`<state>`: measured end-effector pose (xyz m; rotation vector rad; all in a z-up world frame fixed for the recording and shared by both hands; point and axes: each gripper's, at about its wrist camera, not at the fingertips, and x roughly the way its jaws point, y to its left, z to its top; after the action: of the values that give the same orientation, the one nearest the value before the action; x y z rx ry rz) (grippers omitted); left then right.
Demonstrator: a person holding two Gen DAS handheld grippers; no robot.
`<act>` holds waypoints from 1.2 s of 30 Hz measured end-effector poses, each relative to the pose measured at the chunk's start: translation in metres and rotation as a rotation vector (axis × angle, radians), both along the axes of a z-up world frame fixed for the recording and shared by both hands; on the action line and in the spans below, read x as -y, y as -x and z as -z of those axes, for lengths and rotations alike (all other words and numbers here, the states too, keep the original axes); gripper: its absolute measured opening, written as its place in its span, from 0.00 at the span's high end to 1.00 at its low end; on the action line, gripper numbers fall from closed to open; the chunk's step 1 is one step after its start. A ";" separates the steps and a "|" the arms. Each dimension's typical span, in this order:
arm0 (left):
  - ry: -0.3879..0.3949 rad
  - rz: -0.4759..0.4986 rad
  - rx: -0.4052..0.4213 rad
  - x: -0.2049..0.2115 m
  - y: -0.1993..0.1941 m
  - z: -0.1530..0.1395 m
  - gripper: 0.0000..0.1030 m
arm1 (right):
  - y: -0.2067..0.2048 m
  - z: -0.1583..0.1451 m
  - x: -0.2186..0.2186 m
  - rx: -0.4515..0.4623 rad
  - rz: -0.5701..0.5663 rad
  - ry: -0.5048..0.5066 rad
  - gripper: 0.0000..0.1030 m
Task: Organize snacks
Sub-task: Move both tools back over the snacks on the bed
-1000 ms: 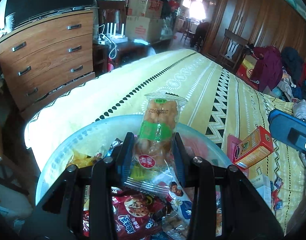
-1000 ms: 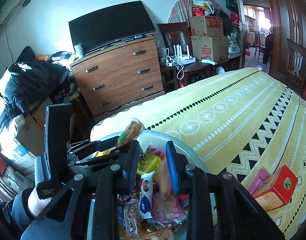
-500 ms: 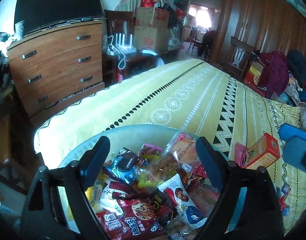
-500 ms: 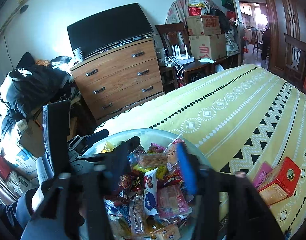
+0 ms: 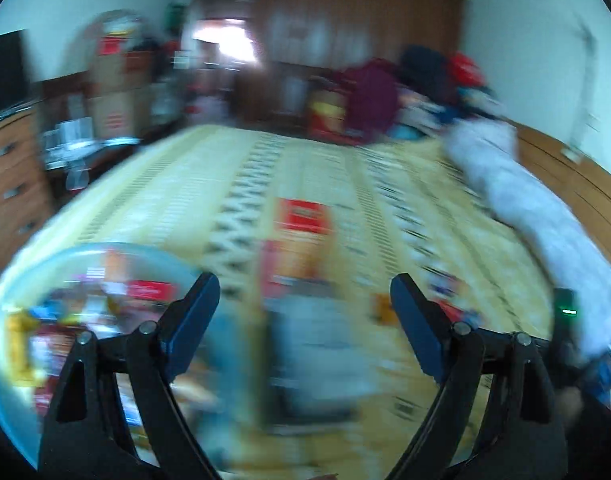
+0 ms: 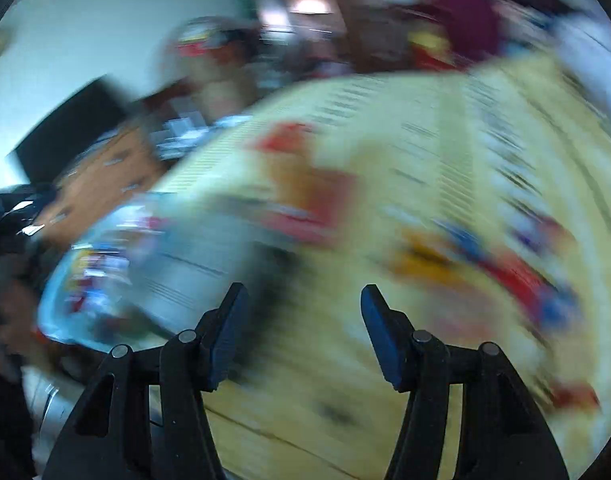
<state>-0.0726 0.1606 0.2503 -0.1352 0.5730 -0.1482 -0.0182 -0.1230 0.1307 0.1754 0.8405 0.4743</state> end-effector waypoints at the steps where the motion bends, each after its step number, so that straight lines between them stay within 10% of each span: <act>1: 0.003 0.050 -0.011 0.016 0.000 0.003 0.15 | 0.004 0.017 0.036 -0.033 0.070 0.021 0.39; 8: 0.006 0.194 -0.164 0.090 -0.017 0.040 0.15 | 0.025 0.089 0.193 -0.187 0.289 0.258 0.39; 14: -0.013 0.187 -0.241 0.117 -0.021 0.059 0.15 | -0.013 0.117 0.223 -0.255 0.360 0.083 0.39; 18: -0.019 0.173 -0.258 0.129 -0.022 0.063 0.15 | -0.011 0.111 0.144 -0.322 0.101 -0.162 0.42; 21: -0.019 0.163 -0.275 0.131 -0.026 0.067 0.15 | 0.004 0.085 0.112 -0.214 0.002 -0.126 0.41; 25: -0.027 0.149 -0.278 0.128 -0.025 0.069 0.15 | 0.007 0.082 0.116 -0.183 -0.039 0.030 0.39; 36: 0.039 0.121 -0.308 0.110 -0.021 0.067 0.14 | -0.021 0.095 0.005 -0.035 -0.773 0.424 0.41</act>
<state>-0.0518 0.0502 0.1832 -0.1625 0.8859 -0.2584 0.0024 -0.1277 0.0360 -0.5565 1.0121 0.9971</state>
